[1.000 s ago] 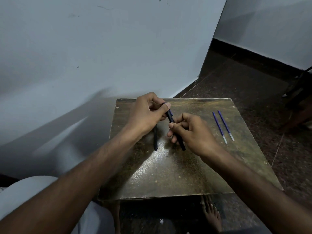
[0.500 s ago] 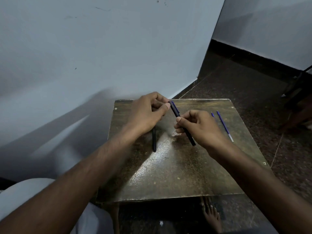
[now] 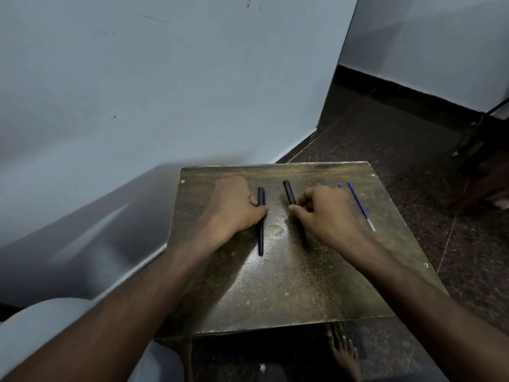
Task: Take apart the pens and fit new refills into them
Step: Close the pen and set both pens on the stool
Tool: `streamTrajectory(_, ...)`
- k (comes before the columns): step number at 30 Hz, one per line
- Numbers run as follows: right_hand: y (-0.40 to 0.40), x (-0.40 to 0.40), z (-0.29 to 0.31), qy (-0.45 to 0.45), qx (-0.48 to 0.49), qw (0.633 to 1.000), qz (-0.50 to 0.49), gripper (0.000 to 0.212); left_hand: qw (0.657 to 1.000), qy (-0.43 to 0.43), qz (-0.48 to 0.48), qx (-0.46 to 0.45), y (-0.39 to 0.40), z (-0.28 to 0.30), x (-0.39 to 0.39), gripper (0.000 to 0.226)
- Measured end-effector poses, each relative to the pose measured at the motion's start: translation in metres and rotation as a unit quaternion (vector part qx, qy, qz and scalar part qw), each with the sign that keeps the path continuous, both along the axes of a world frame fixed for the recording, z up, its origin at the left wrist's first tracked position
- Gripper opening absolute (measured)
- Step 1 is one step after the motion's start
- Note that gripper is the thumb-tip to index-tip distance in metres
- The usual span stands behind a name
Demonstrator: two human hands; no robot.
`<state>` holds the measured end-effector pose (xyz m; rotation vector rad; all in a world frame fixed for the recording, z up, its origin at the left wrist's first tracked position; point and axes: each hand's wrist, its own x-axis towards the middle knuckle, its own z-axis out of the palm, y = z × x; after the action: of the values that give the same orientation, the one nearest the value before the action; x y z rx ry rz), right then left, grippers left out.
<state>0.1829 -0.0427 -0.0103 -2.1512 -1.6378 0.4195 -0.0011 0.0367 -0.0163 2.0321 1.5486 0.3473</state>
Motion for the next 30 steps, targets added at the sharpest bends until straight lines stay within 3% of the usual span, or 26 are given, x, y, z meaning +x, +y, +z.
streamTrajectory(11, 0.0, -0.003, -0.003, -0.002, 0.014, 1.0, 0.003, 0.015, 0.998, -0.054, 0.012, -0.01, -0.011, -0.001, 0.037, 0.022)
streamTrajectory(17, 0.001, -0.001, -0.003, 0.052, -0.002, 0.999, -0.001, 0.017, 0.994, -0.095, 0.009, -0.059, -0.008, -0.012, 0.031, 0.028)
streamTrajectory(30, 0.005, 0.007, 0.009, -0.019, 0.043, 0.999, -0.003, 0.011, 0.99, -0.119, -0.021, -0.066, -0.015, -0.01, 0.023, 0.026)
